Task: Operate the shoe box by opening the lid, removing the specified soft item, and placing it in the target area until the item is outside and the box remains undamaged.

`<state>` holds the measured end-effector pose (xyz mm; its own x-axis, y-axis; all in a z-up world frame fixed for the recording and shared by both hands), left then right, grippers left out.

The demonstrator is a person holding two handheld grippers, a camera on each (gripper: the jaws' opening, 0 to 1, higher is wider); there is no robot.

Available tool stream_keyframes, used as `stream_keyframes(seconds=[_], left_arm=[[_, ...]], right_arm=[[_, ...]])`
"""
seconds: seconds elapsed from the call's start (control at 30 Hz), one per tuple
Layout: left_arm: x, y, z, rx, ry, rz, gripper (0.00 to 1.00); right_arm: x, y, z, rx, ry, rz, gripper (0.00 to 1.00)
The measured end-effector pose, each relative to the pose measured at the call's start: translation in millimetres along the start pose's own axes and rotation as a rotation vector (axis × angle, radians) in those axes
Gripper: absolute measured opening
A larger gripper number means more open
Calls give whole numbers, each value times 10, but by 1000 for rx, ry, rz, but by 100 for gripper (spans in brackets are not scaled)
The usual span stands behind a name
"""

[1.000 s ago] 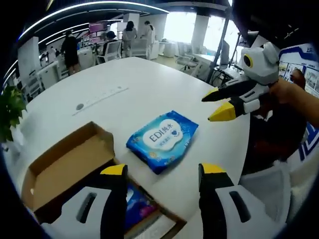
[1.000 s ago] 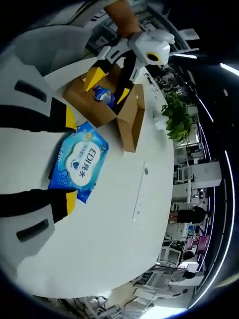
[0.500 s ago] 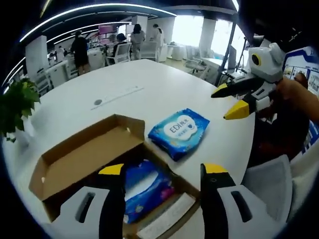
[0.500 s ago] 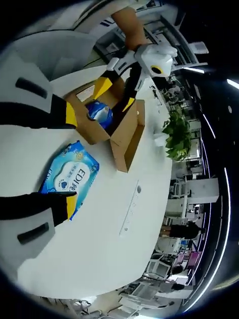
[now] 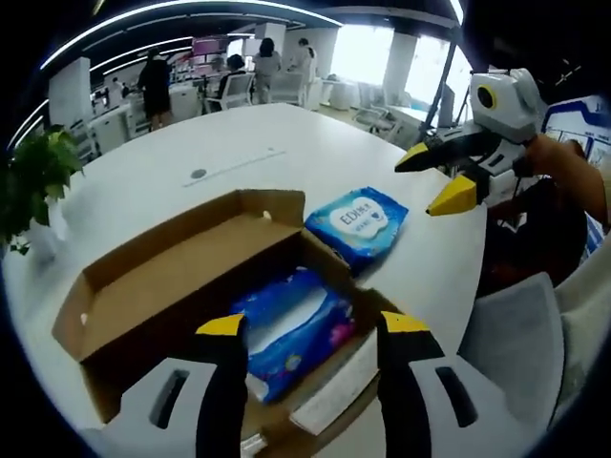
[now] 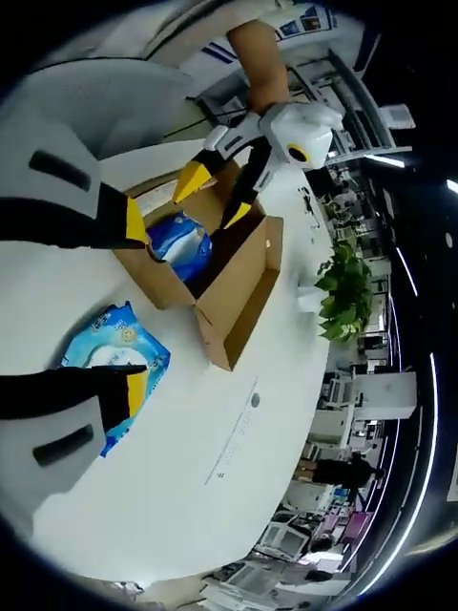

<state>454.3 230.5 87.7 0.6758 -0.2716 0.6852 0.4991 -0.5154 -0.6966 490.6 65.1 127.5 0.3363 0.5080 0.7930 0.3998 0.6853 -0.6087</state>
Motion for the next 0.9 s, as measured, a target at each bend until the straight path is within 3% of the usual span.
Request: stream_keyframes(seconds=[0.33, 0.9], left_arm=[[-180, 134, 61, -84, 89, 86, 40], [-193, 403, 143, -180, 193, 162, 24]], right_arm=[[133, 277, 139, 39, -70, -4, 36], [171, 776, 323, 79, -144, 38, 22]])
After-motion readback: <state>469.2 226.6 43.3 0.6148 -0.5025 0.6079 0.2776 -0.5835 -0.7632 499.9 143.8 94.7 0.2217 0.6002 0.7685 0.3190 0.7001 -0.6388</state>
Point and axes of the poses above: the point that each gripper's makers call its tool centre point, and the gripper's own axes: y roughly forward along the fingers, z roughly to its left, x roughly out of its top, the point moved 3 cm from there along -y, roughly backward along the fingers, and after that the axes turned 4 degrees about -y, right-handed, at the moved point
